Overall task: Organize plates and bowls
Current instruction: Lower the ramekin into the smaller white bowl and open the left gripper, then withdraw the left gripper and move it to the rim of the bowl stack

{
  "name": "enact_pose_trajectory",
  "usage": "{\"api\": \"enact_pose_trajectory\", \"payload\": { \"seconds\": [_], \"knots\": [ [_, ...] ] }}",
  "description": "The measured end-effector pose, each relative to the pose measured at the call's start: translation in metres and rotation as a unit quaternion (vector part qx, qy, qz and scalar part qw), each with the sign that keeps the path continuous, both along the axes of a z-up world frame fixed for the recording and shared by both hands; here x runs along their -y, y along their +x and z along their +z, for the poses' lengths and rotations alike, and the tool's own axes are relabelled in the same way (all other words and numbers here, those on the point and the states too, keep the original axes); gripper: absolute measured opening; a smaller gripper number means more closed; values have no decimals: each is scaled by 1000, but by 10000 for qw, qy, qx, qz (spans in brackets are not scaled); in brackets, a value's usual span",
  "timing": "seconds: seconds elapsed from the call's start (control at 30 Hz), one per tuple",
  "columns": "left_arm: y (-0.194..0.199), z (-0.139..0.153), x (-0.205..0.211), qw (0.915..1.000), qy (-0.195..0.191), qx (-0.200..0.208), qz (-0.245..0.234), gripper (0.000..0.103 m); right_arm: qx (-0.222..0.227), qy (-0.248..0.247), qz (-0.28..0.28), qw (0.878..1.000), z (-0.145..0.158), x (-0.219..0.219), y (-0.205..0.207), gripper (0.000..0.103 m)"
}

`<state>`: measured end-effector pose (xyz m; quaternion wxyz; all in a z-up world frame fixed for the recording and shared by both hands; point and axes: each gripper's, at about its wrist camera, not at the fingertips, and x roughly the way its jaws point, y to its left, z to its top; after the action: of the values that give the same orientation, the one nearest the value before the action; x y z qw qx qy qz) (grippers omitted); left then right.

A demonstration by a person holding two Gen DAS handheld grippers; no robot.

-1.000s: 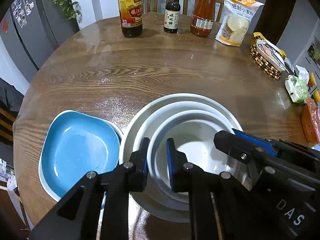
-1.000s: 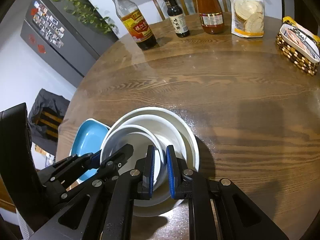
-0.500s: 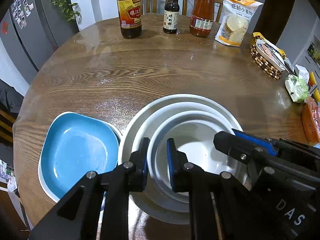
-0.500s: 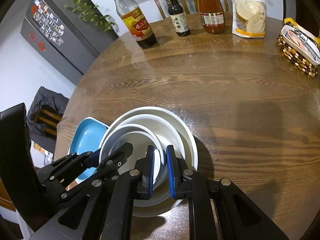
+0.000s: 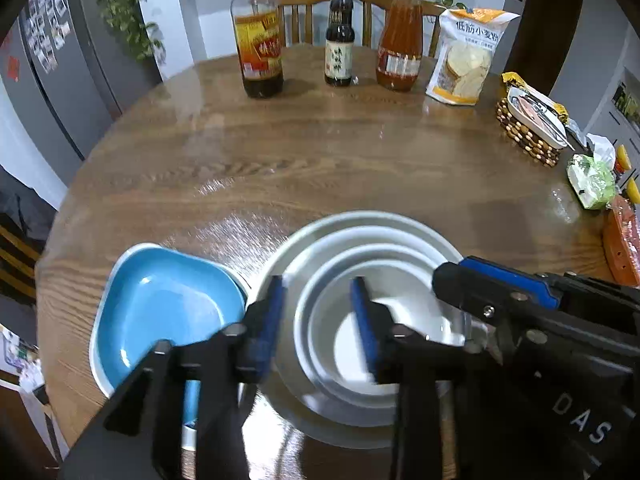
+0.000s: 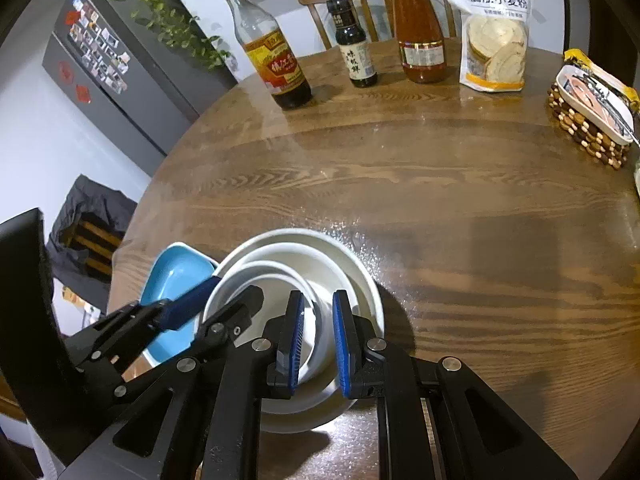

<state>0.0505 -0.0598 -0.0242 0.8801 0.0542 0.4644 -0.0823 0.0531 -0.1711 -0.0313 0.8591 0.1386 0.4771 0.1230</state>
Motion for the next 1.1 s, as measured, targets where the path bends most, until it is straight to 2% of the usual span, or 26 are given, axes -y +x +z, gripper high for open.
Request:
{"api": "enact_pose_trajectory", "payload": {
  "seconds": [0.23, 0.3, 0.4, 0.43, 0.6, 0.7, 0.77, 0.87, 1.1],
  "knots": [
    [0, 7, -4, 9999, 39, 140, 61, 52, 75, 41, -71, 9999, 6, 5, -2, 16],
    [-1, 10, -5, 9998, 47, 192, 89, 62, 109, 72, -91, 9999, 8, 7, -3, 16],
    [-3, 15, -9, 9995, 45, 278, 145, 67, 142, 109, -127, 9998, 10, 12, -4, 16],
    [-3, 16, -11, 9994, 32, 289, 177, 68, 143, 100, -153, 9997, 10, 13, -5, 17],
    [-4, 21, -18, 9991, -2, 339, 266, 73, 174, 159, -318, 9992, 12, 21, -9, 46],
    [-5, 24, -23, 9988, -37, 362, 341, 82, 198, 190, -382, 9989, 13, 25, -10, 48],
    [-5, 25, -26, 9985, -21, 386, 396, 82, 187, 214, -400, 9988, 13, 27, -10, 49],
    [-3, 24, -31, 9985, -48, 328, 446, 86, 166, 295, -405, 9986, 13, 30, -10, 59],
    [-3, 24, -45, 9980, -112, 235, 579, 100, 163, 431, -439, 9980, 13, 34, -11, 60]
  ]
}}
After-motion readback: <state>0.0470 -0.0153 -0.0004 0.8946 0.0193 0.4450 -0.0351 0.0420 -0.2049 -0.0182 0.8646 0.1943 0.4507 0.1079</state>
